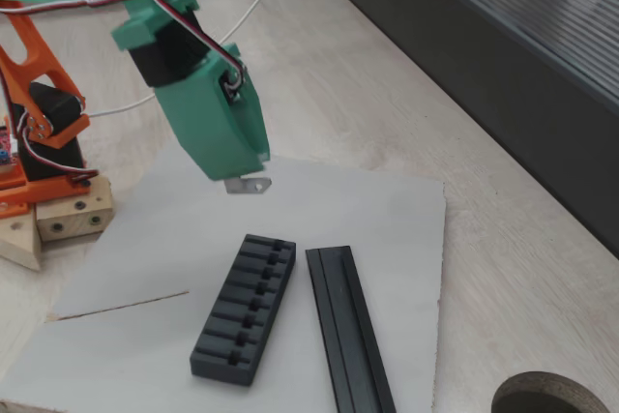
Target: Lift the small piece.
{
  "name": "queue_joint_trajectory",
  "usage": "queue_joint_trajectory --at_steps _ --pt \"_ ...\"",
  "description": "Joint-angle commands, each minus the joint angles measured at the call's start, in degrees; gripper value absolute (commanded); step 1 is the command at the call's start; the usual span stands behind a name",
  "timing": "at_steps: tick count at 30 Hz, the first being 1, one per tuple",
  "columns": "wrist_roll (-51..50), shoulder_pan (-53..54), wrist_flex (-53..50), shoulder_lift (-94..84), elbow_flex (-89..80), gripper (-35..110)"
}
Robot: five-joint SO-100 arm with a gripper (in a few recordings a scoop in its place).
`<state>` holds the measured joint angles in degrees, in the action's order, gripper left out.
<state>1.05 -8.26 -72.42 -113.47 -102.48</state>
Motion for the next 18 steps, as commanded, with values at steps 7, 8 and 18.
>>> queue_joint_trajectory --at_steps 7,8,18 --pt "0.44 -0.79 -12.83 -9.05 1.14 7" --pt "0.53 -0.79 -14.77 -9.76 1.14 7" --pt "0.44 -0.7 -21.88 -15.73 1.14 7"
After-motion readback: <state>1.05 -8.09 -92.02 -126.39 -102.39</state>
